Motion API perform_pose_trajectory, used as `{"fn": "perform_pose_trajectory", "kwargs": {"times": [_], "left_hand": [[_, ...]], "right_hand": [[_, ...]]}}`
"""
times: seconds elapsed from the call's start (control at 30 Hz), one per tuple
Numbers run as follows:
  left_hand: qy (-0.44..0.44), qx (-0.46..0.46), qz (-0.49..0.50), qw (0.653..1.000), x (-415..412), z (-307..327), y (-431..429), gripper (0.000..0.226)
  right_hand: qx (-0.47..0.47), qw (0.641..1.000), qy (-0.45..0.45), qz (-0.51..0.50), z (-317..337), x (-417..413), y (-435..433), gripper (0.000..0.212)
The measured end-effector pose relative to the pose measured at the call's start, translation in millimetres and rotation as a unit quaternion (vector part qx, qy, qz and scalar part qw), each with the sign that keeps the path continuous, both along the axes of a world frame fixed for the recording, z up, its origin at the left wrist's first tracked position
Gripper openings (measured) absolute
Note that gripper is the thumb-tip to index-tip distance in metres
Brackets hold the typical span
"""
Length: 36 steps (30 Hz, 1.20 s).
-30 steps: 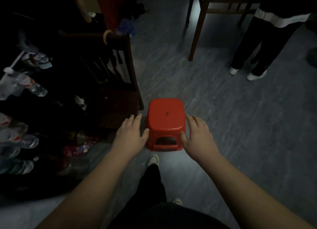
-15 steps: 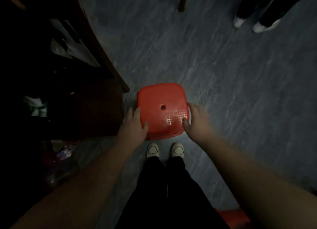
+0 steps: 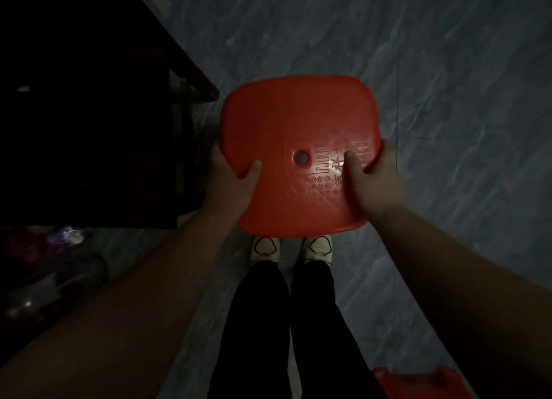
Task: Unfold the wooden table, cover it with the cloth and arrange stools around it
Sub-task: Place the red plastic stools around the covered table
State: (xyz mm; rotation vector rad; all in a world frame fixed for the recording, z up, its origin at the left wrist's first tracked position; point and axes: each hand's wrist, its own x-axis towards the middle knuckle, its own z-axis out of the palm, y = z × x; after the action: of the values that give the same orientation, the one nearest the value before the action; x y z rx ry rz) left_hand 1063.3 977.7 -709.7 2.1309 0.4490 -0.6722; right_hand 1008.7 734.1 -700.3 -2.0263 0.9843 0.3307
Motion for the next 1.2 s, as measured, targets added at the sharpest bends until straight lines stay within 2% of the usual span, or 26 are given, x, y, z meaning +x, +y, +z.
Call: {"fn": "perform_pose_trajectory", "kwargs": {"times": [0.13,0.23,0.37,0.57,0.7,0.83,1.0,1.2], "left_hand": [[-0.002,-0.008,0.006,1.000,-3.4,17.8,-0.1,0.087],[-0.028,0.011,0.010,0.999,-0.2,60.1,-1.7,0.087],[-0.085,0.020,0.004,0.996,9.7,155.5,-0.9,0.088],[-0.149,0.053,0.002,0.987,16.8,336.5,6.0,0.087],[-0.189,0.059,-0.022,0.980,7.5,444.6,13.1,0.087],[-0.230,0.030,-0.072,0.970,0.7,521.1,24.1,0.087],[-0.285,0.033,-0.134,0.949,7.0,569.8,19.2,0.077],[-0.309,0.043,-0.208,0.927,16.7,593.0,-25.3,0.074]], "right_hand": [[0.024,1.000,-0.011,-0.002,17.8,3.1,0.2,0.052],[0.009,1.000,-0.022,-0.003,59.8,9.1,0.3,0.045],[0.004,0.999,-0.045,0.014,162.6,20.4,1.2,0.045],[-0.035,0.994,-0.094,0.042,348.4,25.2,10.6,0.050],[-0.073,0.987,-0.126,0.062,453.8,13.3,17.3,0.067],[-0.113,0.978,-0.157,0.073,530.9,-5.0,19.2,0.085],[-0.157,0.965,-0.196,0.077,577.8,-28.0,18.7,0.082],[-0.157,0.970,-0.183,0.013,582.6,-53.1,-4.9,0.078]]}}
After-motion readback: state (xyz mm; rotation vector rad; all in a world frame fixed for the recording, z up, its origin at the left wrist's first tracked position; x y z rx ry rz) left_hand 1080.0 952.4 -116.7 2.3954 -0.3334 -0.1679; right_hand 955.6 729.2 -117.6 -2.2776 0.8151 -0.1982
